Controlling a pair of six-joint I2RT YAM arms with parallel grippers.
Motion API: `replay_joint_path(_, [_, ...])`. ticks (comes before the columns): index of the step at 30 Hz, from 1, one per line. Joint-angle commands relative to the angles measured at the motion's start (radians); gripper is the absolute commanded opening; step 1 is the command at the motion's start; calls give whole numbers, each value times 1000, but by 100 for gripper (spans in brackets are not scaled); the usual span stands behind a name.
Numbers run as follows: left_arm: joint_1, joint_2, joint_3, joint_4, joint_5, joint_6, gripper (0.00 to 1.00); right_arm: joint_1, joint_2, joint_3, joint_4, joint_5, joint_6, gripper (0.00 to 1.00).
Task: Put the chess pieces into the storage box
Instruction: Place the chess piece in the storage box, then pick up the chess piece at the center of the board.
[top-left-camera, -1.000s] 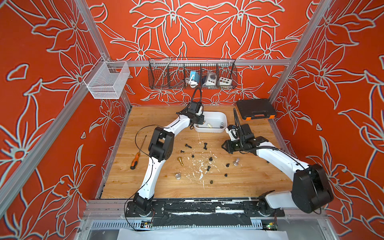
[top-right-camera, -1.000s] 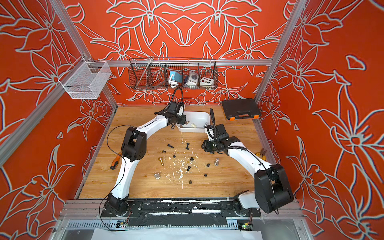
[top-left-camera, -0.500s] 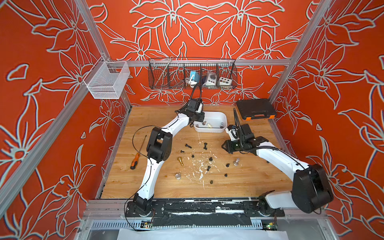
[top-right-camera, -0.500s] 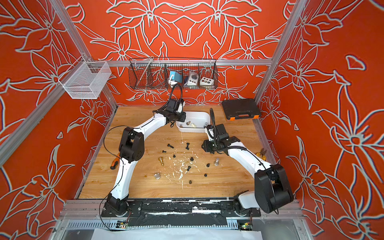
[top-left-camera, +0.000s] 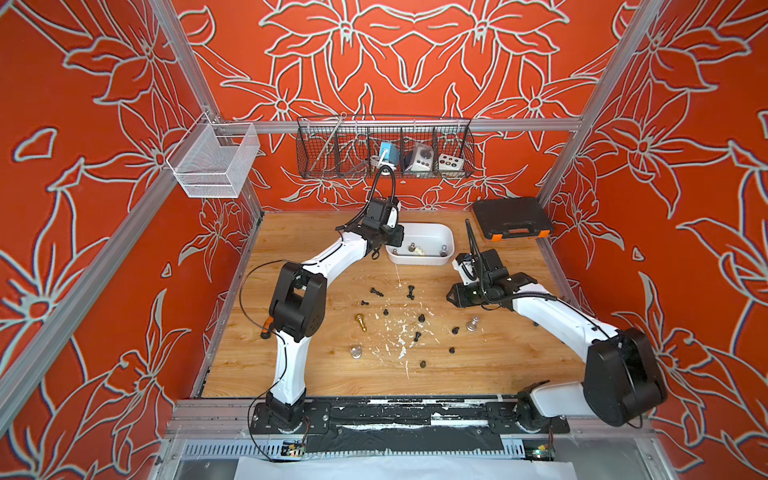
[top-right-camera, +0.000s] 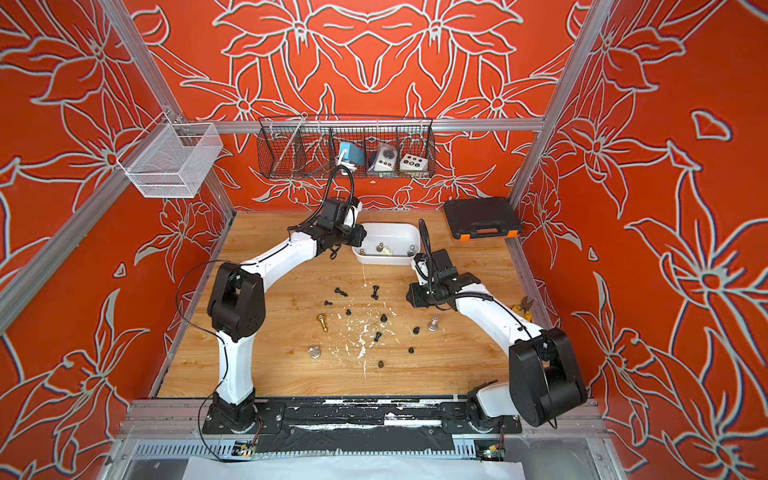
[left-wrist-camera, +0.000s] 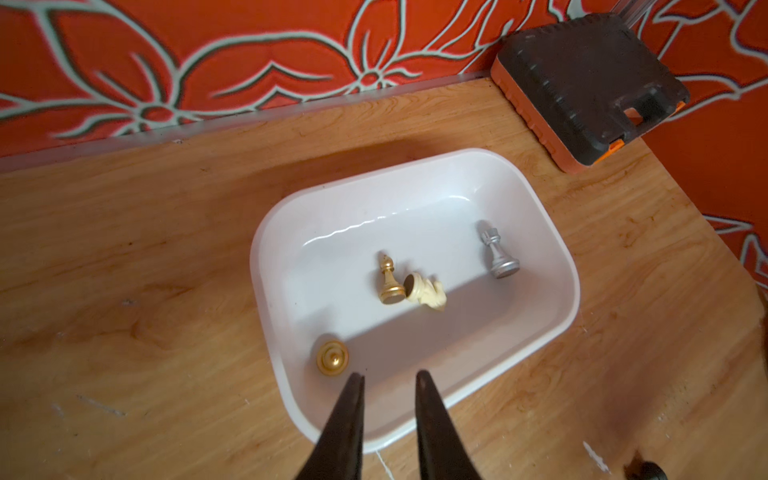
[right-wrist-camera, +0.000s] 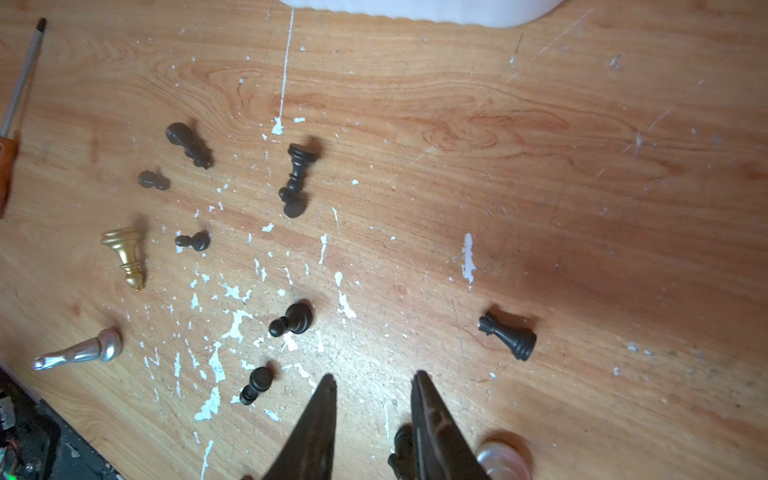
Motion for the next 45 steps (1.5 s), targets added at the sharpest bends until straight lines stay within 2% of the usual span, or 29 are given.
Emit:
replay_joint_path(1, [6,-96,-95,80,33,-26,24,-4,-25,11,-58,65,-34,33])
replay_joint_path(9, [7,-265,-355,168,42,-63,24,-3,-12,15,-86,78,-38,33])
replay_joint_path(20, [12,-450,-657,267,31,-152,25,55,21,30,-83,41,-29,32])
replay_joint_path(29, [26,-579,-839,309,0,-202,26,152,120,116,-82,26,-32,33])
replay_joint_path(34, [30,-642,-923,334,4,-236,27,205,187,160,-81,37,-30,36])
replay_joint_path(45, [32,-707,-1003,349,23,-243,28,277,303,222,-98,49,-32,39])
